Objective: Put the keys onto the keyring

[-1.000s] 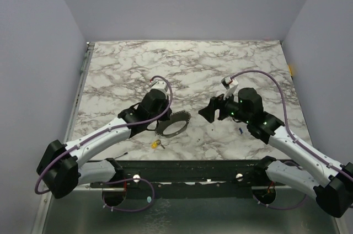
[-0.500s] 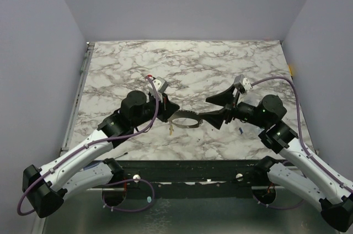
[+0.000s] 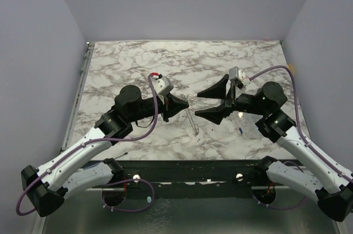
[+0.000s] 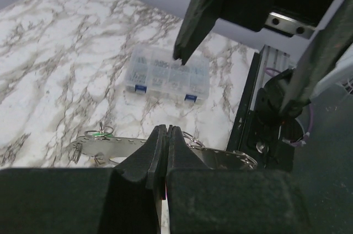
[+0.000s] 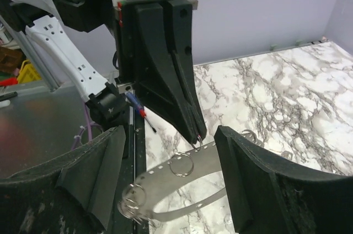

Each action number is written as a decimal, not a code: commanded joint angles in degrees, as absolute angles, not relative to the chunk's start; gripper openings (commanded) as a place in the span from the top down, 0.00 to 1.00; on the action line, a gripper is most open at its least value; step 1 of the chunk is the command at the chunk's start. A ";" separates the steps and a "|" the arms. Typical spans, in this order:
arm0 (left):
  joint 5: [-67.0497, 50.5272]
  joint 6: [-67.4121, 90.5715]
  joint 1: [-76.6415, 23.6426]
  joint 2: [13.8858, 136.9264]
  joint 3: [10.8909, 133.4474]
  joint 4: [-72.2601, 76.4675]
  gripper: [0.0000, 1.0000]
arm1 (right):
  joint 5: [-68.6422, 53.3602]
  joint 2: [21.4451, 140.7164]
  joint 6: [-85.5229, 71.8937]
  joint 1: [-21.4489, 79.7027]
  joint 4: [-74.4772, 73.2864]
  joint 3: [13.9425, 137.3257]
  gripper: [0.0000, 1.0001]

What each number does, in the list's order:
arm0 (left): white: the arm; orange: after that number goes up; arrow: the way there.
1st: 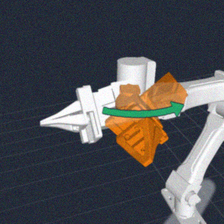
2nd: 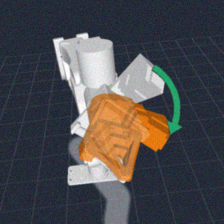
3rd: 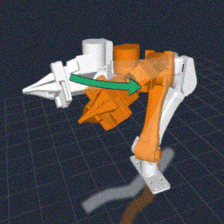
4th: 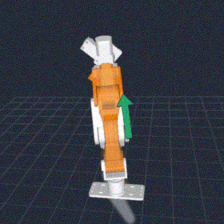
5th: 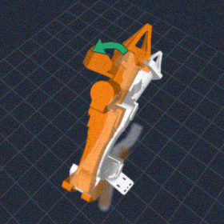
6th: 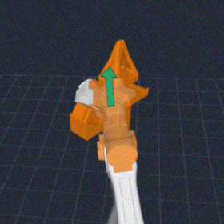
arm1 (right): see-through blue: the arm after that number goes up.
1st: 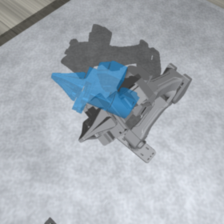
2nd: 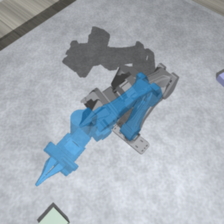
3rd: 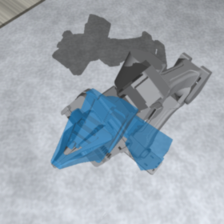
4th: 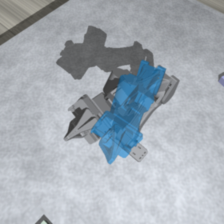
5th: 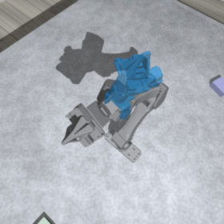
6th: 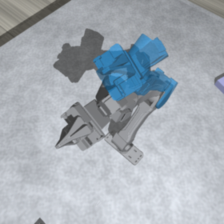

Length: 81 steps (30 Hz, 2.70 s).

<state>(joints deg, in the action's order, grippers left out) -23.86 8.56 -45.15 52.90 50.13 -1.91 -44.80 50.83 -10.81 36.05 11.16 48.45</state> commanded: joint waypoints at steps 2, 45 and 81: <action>-29.75 10.83 -45.39 47.15 43.99 14.41 1.00 | -47.55 52.63 -9.91 36.34 14.90 49.81 0.26; -28.87 27.24 -45.44 46.76 29.00 51.20 1.00 | -55.90 57.25 -14.39 37.78 21.57 48.37 0.60; -30.15 28.48 -45.70 49.52 30.30 54.76 1.00 | -58.34 59.02 -14.21 38.66 18.98 49.67 0.72</action>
<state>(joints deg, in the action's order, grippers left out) -30.46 27.88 -45.15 49.12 28.80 49.91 -55.37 57.98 -12.51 37.56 17.28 49.67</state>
